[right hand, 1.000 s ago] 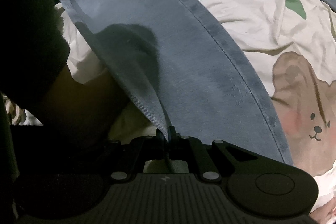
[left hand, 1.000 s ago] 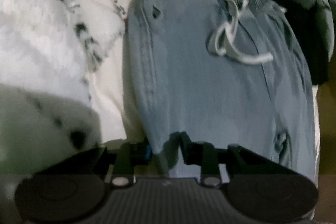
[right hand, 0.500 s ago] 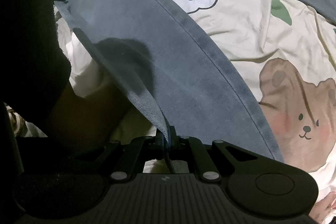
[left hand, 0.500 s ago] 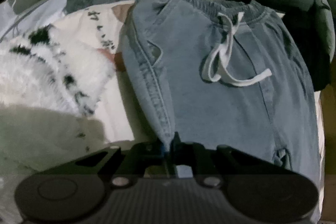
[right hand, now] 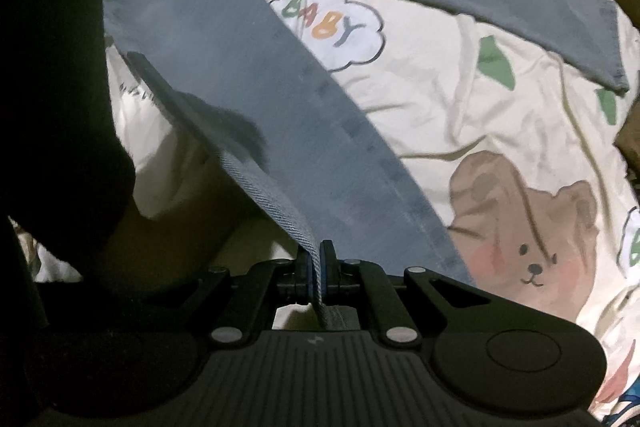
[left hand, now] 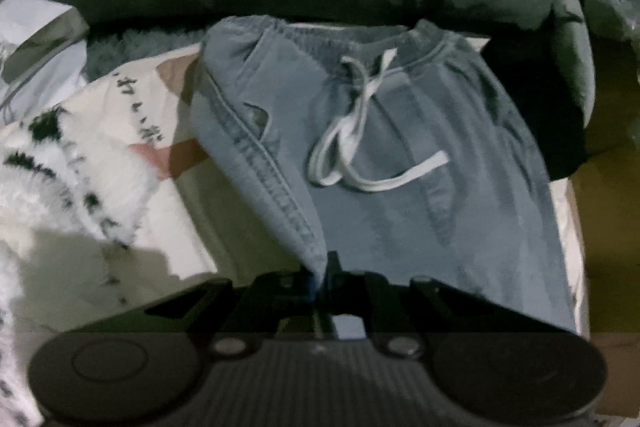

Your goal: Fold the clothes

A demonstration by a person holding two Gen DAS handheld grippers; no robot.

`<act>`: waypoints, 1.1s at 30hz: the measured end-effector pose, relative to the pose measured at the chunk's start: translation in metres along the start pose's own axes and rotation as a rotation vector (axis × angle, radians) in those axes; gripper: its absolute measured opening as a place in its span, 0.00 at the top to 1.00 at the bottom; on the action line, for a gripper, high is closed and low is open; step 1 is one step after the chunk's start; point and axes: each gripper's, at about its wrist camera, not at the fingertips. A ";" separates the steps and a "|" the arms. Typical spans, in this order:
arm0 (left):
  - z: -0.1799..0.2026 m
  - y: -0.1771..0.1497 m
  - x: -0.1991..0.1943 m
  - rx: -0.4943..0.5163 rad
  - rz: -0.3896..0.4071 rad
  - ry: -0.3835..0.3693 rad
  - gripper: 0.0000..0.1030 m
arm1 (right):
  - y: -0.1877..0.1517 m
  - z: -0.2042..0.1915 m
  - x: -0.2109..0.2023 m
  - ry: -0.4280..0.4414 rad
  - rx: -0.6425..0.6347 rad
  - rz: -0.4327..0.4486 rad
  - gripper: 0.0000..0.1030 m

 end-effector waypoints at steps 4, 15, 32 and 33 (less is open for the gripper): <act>0.016 0.004 -0.007 0.006 0.009 -0.017 0.96 | 0.003 0.004 -0.009 -0.024 0.017 0.021 0.99; 0.056 0.016 -0.027 0.033 0.021 -0.068 0.96 | 0.014 0.009 -0.043 -0.084 0.075 0.105 0.99; 0.127 0.021 -0.041 0.152 0.042 -0.051 0.96 | 0.035 0.026 -0.090 -0.138 0.194 0.248 0.99; 0.132 0.021 -0.040 0.152 0.041 -0.059 0.96 | 0.036 0.028 -0.091 -0.140 0.194 0.251 0.99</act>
Point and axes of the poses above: each gripper's, at about its wrist camera, not at the fingertips, and x roughly the way its jaws point, z to its right, y to its top, and after that the axes turned 7 degrees about -z, right-handed
